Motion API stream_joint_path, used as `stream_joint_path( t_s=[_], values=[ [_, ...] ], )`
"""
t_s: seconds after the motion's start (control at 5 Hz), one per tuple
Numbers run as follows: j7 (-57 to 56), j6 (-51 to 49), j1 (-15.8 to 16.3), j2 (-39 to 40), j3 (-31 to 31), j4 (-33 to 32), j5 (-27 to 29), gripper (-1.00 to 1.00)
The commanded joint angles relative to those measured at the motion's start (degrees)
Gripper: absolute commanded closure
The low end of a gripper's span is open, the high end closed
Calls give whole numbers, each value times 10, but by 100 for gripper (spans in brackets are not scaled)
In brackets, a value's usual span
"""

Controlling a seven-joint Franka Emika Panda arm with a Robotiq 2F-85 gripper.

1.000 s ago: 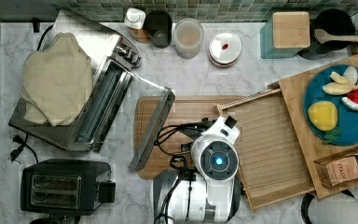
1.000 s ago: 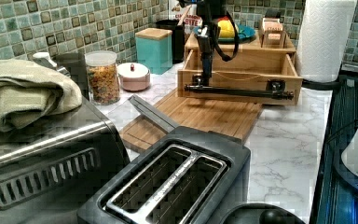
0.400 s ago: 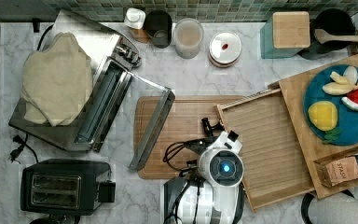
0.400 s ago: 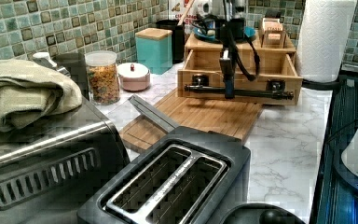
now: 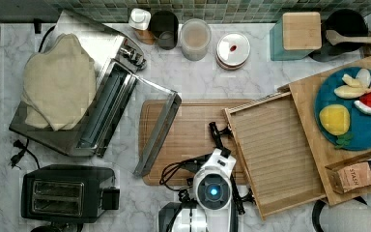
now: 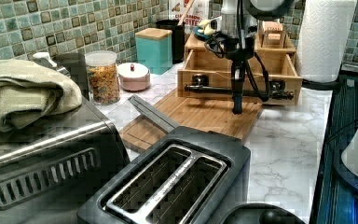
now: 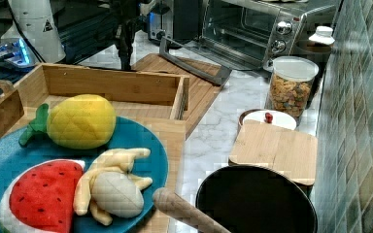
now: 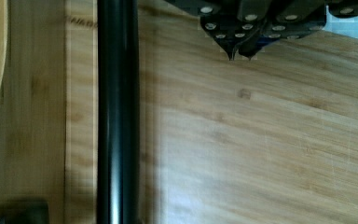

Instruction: Close the drawer.

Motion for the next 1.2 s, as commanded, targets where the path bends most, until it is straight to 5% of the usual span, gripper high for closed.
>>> stream_joint_path(
  t_s=[0.2, 0.6, 0.8, 1.2],
  values=[
    [-20, 55, -56, -58, -16, -32, -85, 100],
    [-135, -22, -39, 42, -71, 58, 13, 100],
    [-113, 9, -38, 34, -59, 34, 43, 100],
    [-18, -33, -40, -29, -42, 9, 7, 100]
  ],
)
